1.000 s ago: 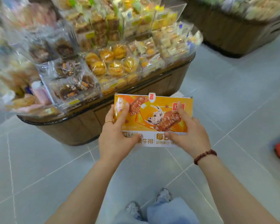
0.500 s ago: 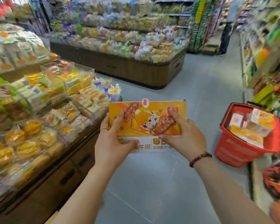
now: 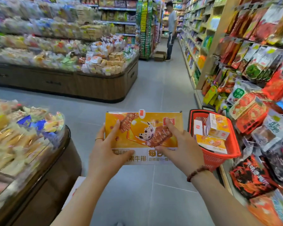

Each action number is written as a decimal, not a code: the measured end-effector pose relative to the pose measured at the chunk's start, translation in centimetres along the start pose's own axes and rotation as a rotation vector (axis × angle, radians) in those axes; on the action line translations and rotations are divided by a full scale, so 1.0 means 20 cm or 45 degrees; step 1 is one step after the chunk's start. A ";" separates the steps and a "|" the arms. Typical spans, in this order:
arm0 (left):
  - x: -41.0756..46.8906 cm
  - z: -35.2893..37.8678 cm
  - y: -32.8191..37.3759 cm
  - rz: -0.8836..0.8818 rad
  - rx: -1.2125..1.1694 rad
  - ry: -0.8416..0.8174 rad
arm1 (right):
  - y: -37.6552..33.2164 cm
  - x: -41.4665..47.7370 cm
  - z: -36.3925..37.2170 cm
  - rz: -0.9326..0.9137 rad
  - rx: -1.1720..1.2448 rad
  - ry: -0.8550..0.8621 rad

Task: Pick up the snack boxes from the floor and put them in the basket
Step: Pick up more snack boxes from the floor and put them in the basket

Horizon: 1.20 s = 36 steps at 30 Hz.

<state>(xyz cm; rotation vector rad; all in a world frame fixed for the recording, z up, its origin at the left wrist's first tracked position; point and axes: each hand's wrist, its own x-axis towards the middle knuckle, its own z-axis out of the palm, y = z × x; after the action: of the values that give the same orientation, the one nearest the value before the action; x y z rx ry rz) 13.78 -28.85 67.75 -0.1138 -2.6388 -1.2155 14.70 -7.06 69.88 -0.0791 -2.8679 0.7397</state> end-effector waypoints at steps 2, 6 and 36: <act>0.22 0.05 -0.07 0.051 -0.068 -0.056 | 0.00 0.16 0.05 0.063 0.011 0.025; 0.63 0.14 -0.18 0.133 -0.055 -0.228 | 0.00 0.43 0.13 0.241 0.016 0.034; 2.73 2.12 0.51 0.510 -0.010 -0.915 | 1.53 2.20 -0.04 1.016 0.050 0.260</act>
<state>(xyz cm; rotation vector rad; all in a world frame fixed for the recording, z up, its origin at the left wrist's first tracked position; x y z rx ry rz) -45.04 8.46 61.89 -1.2216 -2.9372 -1.1906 -28.13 24.24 62.79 -1.2591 -2.5677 0.8310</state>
